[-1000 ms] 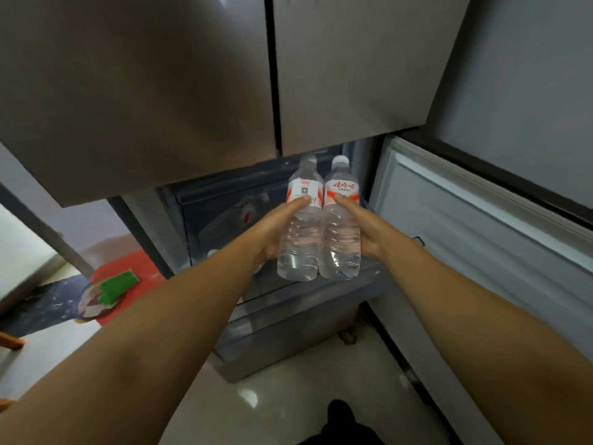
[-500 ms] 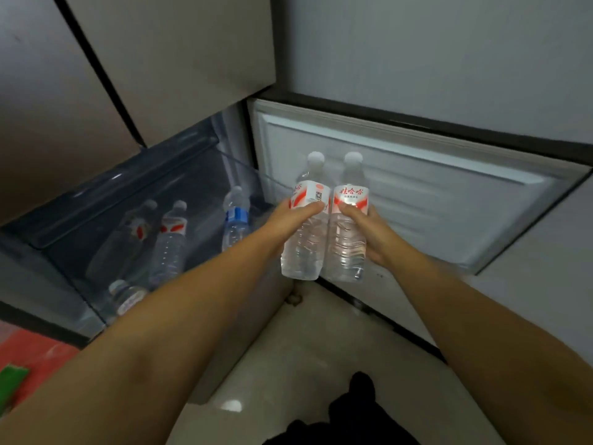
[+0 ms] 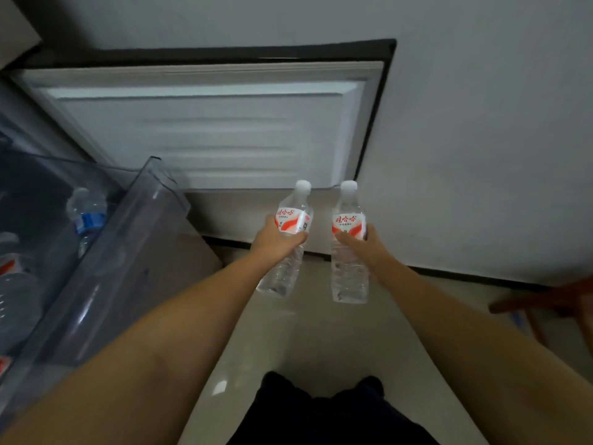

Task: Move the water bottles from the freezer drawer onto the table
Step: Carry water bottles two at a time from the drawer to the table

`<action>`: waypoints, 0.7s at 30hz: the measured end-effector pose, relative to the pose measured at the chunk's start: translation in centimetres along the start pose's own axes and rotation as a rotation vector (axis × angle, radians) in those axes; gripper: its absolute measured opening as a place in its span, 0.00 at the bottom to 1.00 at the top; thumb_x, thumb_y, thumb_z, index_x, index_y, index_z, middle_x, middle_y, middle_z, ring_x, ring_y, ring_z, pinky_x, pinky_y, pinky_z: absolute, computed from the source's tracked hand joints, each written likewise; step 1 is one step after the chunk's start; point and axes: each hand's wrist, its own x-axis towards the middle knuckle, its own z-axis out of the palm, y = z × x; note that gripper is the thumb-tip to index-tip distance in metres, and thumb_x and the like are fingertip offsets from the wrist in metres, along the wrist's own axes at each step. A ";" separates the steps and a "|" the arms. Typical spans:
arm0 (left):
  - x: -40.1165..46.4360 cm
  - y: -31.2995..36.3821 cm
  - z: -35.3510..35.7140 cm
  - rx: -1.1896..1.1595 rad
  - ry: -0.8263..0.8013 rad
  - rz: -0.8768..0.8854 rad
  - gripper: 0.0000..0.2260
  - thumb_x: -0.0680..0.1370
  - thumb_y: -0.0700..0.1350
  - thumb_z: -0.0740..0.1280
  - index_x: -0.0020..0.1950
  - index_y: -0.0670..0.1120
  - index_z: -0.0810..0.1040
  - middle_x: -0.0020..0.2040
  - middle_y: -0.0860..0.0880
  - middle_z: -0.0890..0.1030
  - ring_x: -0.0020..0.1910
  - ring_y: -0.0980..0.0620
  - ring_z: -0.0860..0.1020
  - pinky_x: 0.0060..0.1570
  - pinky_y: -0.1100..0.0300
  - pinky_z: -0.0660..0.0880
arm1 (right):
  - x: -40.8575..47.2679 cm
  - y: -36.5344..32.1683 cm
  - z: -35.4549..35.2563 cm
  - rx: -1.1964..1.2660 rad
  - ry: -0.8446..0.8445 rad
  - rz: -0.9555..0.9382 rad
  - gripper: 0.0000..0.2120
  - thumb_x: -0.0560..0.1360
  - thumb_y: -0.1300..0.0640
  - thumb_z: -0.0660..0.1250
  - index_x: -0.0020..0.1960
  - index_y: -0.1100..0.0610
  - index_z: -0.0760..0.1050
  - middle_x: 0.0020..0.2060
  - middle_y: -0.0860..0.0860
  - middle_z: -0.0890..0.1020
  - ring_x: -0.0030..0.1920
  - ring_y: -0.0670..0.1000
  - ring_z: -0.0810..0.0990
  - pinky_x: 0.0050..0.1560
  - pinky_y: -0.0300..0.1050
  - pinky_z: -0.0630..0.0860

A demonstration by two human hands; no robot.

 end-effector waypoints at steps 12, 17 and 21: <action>-3.2 8.4 18.3 0.261 -0.143 0.141 0.28 0.70 0.56 0.72 0.63 0.48 0.65 0.56 0.48 0.77 0.51 0.46 0.78 0.47 0.55 0.75 | -5.7 6.6 -20.2 -0.054 0.372 0.124 0.31 0.71 0.48 0.73 0.68 0.56 0.63 0.56 0.52 0.76 0.56 0.55 0.78 0.58 0.54 0.78; -3.6 13.0 26.1 0.347 -0.257 0.246 0.26 0.70 0.56 0.71 0.61 0.48 0.65 0.53 0.48 0.78 0.49 0.45 0.79 0.50 0.51 0.78 | -8.6 8.8 -27.4 0.017 0.558 0.148 0.33 0.72 0.49 0.72 0.70 0.56 0.61 0.56 0.51 0.76 0.57 0.54 0.78 0.60 0.54 0.77; -4.1 16.3 31.7 0.411 -0.373 0.371 0.26 0.72 0.57 0.71 0.62 0.47 0.65 0.51 0.49 0.76 0.48 0.46 0.78 0.49 0.52 0.77 | -10.4 10.0 -31.9 0.093 0.708 0.180 0.32 0.72 0.47 0.72 0.69 0.54 0.61 0.55 0.50 0.76 0.54 0.53 0.79 0.58 0.54 0.78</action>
